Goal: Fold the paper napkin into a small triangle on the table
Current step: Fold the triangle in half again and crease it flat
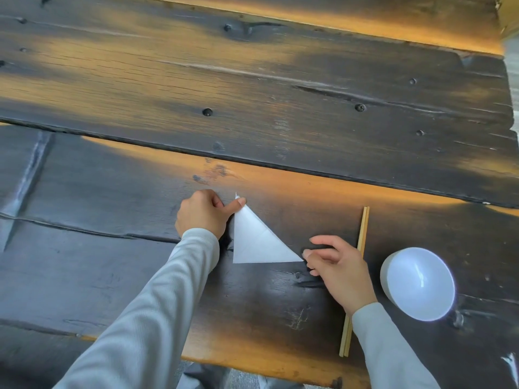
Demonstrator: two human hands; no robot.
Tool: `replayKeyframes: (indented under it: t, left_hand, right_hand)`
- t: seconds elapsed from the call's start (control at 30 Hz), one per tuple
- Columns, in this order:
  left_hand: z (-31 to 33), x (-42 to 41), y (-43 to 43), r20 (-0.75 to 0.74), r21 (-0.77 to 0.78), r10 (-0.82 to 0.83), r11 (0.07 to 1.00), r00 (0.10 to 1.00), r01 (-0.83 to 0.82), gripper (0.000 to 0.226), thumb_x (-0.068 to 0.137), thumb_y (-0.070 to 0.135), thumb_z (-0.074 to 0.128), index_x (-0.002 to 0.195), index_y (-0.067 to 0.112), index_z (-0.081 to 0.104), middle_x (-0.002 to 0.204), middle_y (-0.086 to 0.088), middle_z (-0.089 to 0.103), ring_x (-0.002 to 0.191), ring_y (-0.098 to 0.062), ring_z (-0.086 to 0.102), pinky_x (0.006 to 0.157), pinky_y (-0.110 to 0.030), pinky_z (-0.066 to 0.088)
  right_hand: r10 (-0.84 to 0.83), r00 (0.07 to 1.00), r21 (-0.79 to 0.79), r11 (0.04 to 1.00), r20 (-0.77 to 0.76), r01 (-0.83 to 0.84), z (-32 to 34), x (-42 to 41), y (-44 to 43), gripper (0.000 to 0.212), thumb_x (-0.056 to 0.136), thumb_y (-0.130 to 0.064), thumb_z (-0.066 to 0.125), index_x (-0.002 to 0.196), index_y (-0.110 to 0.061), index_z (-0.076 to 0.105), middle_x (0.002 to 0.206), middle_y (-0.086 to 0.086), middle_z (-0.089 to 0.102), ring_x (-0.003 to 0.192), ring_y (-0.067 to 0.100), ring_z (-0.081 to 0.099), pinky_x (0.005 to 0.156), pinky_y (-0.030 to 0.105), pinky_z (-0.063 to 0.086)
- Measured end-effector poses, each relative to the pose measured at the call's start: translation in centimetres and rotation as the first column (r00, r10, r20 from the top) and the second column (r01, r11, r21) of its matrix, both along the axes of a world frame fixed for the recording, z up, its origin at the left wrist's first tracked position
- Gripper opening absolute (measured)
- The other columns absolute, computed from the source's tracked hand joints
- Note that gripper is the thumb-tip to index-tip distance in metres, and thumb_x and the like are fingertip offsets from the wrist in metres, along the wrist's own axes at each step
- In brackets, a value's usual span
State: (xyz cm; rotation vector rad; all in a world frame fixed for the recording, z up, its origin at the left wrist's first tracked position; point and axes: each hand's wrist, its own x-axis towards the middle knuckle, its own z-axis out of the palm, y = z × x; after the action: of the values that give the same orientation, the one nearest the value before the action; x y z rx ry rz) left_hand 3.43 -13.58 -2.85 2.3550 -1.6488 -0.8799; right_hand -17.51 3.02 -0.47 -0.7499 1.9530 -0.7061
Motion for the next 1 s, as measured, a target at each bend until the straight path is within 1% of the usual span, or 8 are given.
replayKeyframes:
  t: [0.1,0.2,0.27,0.33,0.4,0.47,0.83,1.0]
  left_hand:
    - [0.0,0.0,0.1,0.006,0.001,-0.013,1.000,1.000,0.013,0.060,0.061,0.072,0.076,0.060,0.016,0.055,0.061,0.000,0.061,0.058,-0.019,0.051,0.059,-0.029,0.038]
    - [0.0,-0.1,0.1,0.010,-0.006,-0.027,1.000,1.000,0.027,0.061,0.061,0.073,0.075,0.059,0.017,0.054,0.061,0.000,0.061,0.063,-0.025,0.054,0.059,-0.029,0.038]
    - [0.0,0.0,0.2,0.013,-0.012,-0.028,1.000,1.000,0.028,0.060,0.061,0.074,0.075,0.059,0.017,0.054,0.061,0.000,0.060,0.064,-0.027,0.054,0.059,-0.029,0.038]
    - [0.0,-0.1,0.2,0.014,-0.017,-0.026,1.000,1.000,0.026,0.060,0.061,0.074,0.075,0.059,0.017,0.054,0.061,0.000,0.059,0.065,-0.027,0.053,0.060,-0.031,0.038]
    - [0.0,-0.1,0.3,0.017,-0.024,-0.025,0.999,1.000,0.025,0.061,0.061,0.074,0.075,0.059,0.017,0.053,0.061,0.000,0.059,0.065,-0.028,0.053,0.060,-0.031,0.038]
    - [-0.1,-0.1,0.4,0.019,-0.035,-0.026,0.999,0.999,0.027,0.061,0.061,0.075,0.074,0.060,0.018,0.054,0.061,0.001,0.058,0.065,-0.027,0.052,0.059,-0.031,0.037]
    - [-0.1,0.1,0.4,0.024,-0.043,-0.010,0.999,1.000,0.011,0.062,0.059,0.077,0.073,0.061,0.017,0.055,0.058,0.004,0.058,0.056,-0.018,0.048,0.055,-0.027,0.033]
    - [0.3,0.7,-0.6,-0.134,-0.044,0.083,0.995,0.988,-0.089,0.053,0.066,0.067,0.077,0.064,0.017,0.057,0.060,0.005,0.062,0.076,-0.027,0.063,0.067,-0.029,0.041]
  right_hand:
    - [-0.037,0.989,-0.019,0.999,-0.141,0.035,0.5,0.2,0.4,0.015,0.091,-0.028,0.074,0.101,-0.036,0.067,0.077,-0.020,0.075,0.080,-0.005,0.069,0.082,0.033,0.061]
    - [0.027,0.936,-0.155,0.984,-0.350,-0.086,0.9,2.2,0.8,0.026,0.095,-0.033,0.067,0.120,-0.028,0.068,0.109,-0.015,0.074,0.099,-0.001,0.066,0.094,0.037,0.058]
    - [0.212,0.876,-0.142,0.944,-0.433,-0.299,0.8,4.2,1.0,0.051,0.100,-0.048,0.054,0.146,-0.026,0.050,0.149,-0.009,0.054,0.138,0.008,0.046,0.115,0.035,0.038]
    - [0.402,0.758,-0.075,0.859,-0.514,-0.507,0.3,6.0,1.3,0.072,0.102,-0.059,0.041,0.161,-0.022,0.020,0.169,-0.006,0.015,0.156,0.009,0.007,0.126,0.034,0.008]
    - [0.488,0.640,0.008,0.799,-0.594,-0.601,-0.6,7.6,2.0,0.086,0.101,-0.067,0.033,0.162,-0.014,0.004,0.171,0.001,-0.001,0.157,0.015,-0.006,0.127,0.042,-0.003]
    - [0.513,0.586,0.085,0.793,-0.628,-0.603,-1.6,8.6,2.8,0.092,0.098,-0.072,0.030,0.162,-0.009,0.005,0.171,0.007,0.002,0.157,0.023,-0.001,0.124,0.050,0.002]
    - [0.533,0.504,0.198,0.795,-0.680,-0.573,-4.6,8.2,4.3,0.093,0.097,-0.074,0.030,0.162,-0.012,0.009,0.171,0.005,0.006,0.158,0.022,-0.001,0.124,0.052,0.003]
    - [0.532,0.498,0.201,0.795,-0.685,-0.572,-4.6,8.3,4.3,0.092,0.097,-0.073,0.030,0.162,-0.010,0.008,0.171,0.006,0.005,0.158,0.023,0.002,0.123,0.055,0.007]
